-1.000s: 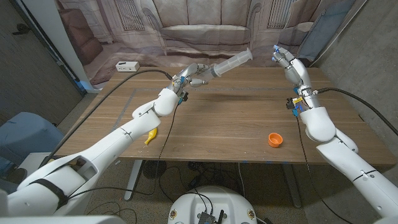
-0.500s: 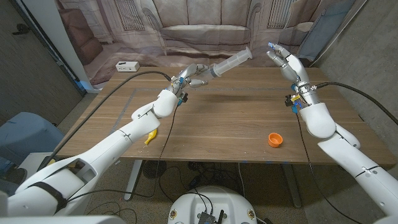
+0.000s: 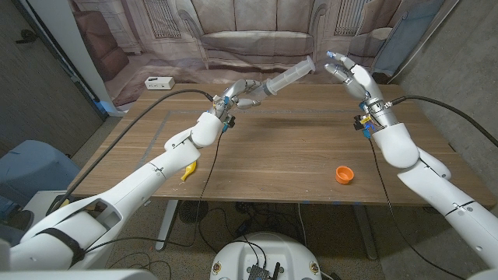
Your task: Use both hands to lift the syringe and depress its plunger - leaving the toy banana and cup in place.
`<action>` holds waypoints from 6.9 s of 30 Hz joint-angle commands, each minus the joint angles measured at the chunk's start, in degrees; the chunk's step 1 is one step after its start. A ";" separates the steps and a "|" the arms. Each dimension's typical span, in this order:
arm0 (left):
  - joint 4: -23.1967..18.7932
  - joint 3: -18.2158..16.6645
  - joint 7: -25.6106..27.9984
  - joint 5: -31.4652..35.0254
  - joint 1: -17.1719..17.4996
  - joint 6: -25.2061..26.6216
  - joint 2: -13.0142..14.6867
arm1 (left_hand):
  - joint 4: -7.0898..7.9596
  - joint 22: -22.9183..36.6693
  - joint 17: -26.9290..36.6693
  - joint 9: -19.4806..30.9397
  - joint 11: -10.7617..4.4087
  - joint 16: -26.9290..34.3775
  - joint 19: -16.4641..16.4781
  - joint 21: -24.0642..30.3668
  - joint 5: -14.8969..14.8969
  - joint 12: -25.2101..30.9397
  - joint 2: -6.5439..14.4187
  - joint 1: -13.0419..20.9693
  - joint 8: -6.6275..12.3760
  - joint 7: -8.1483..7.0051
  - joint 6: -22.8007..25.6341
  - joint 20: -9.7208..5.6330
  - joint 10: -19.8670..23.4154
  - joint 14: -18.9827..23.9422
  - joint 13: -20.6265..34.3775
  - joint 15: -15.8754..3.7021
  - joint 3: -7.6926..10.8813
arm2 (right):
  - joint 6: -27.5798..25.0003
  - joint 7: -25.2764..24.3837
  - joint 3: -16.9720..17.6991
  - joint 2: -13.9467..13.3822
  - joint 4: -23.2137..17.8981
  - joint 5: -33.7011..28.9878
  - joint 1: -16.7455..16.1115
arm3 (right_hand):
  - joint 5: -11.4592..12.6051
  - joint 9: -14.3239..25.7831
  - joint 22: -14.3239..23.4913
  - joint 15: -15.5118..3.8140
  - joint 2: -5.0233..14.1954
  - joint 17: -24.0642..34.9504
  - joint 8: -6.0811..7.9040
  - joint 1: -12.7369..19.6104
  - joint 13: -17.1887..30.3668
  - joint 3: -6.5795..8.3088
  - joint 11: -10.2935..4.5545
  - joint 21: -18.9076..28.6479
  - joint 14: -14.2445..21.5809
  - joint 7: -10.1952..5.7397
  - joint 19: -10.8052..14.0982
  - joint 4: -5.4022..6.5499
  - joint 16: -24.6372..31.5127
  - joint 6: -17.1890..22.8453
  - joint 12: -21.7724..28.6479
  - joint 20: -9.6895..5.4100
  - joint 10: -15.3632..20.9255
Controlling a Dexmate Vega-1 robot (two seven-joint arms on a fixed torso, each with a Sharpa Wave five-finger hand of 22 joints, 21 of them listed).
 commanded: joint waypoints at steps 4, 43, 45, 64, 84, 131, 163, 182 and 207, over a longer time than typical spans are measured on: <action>1.56 0.17 -0.23 -0.44 -0.71 -1.26 -0.64 | 1.82 0.25 0.09 0.18 0.08 0.34 2.49 0.39 0.33 -0.15 1.88 1.11 -0.10 -0.10 0.25 -3.00 0.26 0.93 0.09 -1.28 2.69 | 0.68 1.02 -1.68 -0.75 0.22 -2.16 2.34 | 0.29 0.22 0.15 -0.03 0.17 0.19 0.01 0.60 0.09 0.20 -0.24 0.13 0.89 -0.45 0.88 -0.14 0.19 -0.40 0.10 -0.02 0.91; 2.88 -0.38 1.57 -0.80 -0.32 -3.80 -1.62 | 1.80 0.25 0.11 0.22 -0.06 0.49 2.52 0.86 0.95 -0.23 1.97 0.87 -0.10 -0.41 1.24 -2.94 1.14 1.59 0.40 -1.48 3.30 | 1.33 2.93 -4.20 -1.01 2.54 -0.18 4.81 | 0.25 0.24 0.13 0.18 0.45 0.19 -0.10 0.90 0.09 0.39 -0.31 0.18 1.74 -0.04 1.82 -0.08 0.25 -1.23 0.06 0.20 1.57; 2.79 -0.36 1.55 -0.71 -0.29 -3.66 -1.57 | 1.79 0.25 0.11 0.22 -0.01 0.49 2.52 0.89 0.99 -0.21 1.97 0.87 -0.11 -0.40 1.25 -2.96 1.26 1.61 0.41 -1.55 3.33 | 1.39 2.96 -4.27 -1.00 2.56 -0.15 4.85 | 0.25 0.24 0.13 0.14 0.50 0.20 -0.02 0.89 0.09 0.40 -0.26 0.17 1.79 -0.03 1.82 -0.05 0.27 -1.05 0.08 0.19 1.64; 3.75 -0.03 1.12 -0.81 -0.85 -3.83 -1.85 | 1.80 0.27 0.10 0.25 -0.08 0.39 2.41 1.10 1.29 -0.44 1.94 0.71 -0.25 -0.25 1.33 -2.86 1.21 1.56 0.54 -1.49 3.60 | 0.88 3.38 -4.98 -1.19 2.70 -0.51 5.72 | 0.28 0.24 0.13 0.05 1.25 0.38 0.33 0.64 0.10 0.59 -0.35 0.11 2.07 -0.23 2.07 0.37 0.35 -0.13 0.10 0.18 2.02; 5.54 0.30 1.04 -0.68 -2.21 -5.16 -2.36 | 1.76 0.28 0.11 0.27 -0.07 0.38 2.31 1.34 1.60 -0.59 1.93 0.61 -0.37 -0.29 1.42 -2.79 1.36 1.66 0.72 -1.53 3.92 | 0.83 4.94 -6.78 -1.22 3.99 0.08 7.67 | 0.28 0.25 0.12 -0.04 1.45 0.34 0.50 0.78 0.11 0.74 -0.43 0.43 3.02 -0.26 3.41 0.35 0.53 0.56 0.23 0.12 2.78; 5.43 0.35 1.25 -0.45 -2.41 -5.49 -2.58 | 1.71 0.28 0.16 0.31 0.26 0.27 1.91 1.82 2.17 -1.08 1.99 0.45 -0.71 -0.19 1.19 -2.69 1.26 1.47 1.02 -1.33 4.62 | -0.33 6.46 -7.68 -2.83 3.22 0.48 7.65 | 0.26 0.30 0.13 -0.05 1.59 0.37 1.28 0.82 0.15 0.89 -0.48 0.39 5.37 0.24 5.03 0.39 0.87 4.05 0.54 0.56 5.07; 4.50 0.03 1.28 -0.38 -1.95 -5.75 -2.44 | 1.94 0.29 0.15 0.33 0.19 0.29 1.72 2.21 2.28 -1.35 1.99 -0.28 -0.75 -0.21 1.38 -2.68 1.44 1.53 1.12 -1.11 4.84 | -0.94 7.54 -8.30 -3.06 2.89 1.28 7.80 | 0.27 0.32 0.14 0.05 1.74 0.36 1.03 1.03 0.16 1.06 -0.31 0.20 5.45 0.27 5.11 0.32 0.66 4.15 0.37 0.70 5.25; 3.72 0.14 1.02 -0.29 -1.75 -4.68 -2.50 | 2.08 0.30 0.12 0.33 0.05 0.30 1.89 2.55 2.30 -1.43 1.86 -0.89 -0.75 -0.32 1.56 -2.77 1.73 1.65 1.19 -1.38 4.87 | -0.81 7.91 -8.73 -2.97 3.48 1.90 7.76 | 0.29 0.33 0.14 0.11 2.04 0.31 0.90 1.51 0.16 1.36 -0.37 0.13 5.52 0.32 5.21 0.14 0.53 4.20 0.24 0.83 5.27; 3.57 0.31 1.15 -0.14 -1.88 -4.76 -2.72 | 1.98 0.28 0.10 0.34 0.14 0.23 1.67 2.84 2.32 -1.84 1.75 -1.33 -0.89 -0.29 1.34 -2.70 1.32 1.51 1.28 -1.27 5.08 | -0.90 8.42 -8.89 -3.32 3.22 2.05 7.65 | 0.21 0.35 0.15 0.23 2.19 0.35 0.76 1.82 0.17 1.53 -0.32 0.02 5.71 0.26 5.25 0.06 0.47 4.29 0.09 0.92 5.30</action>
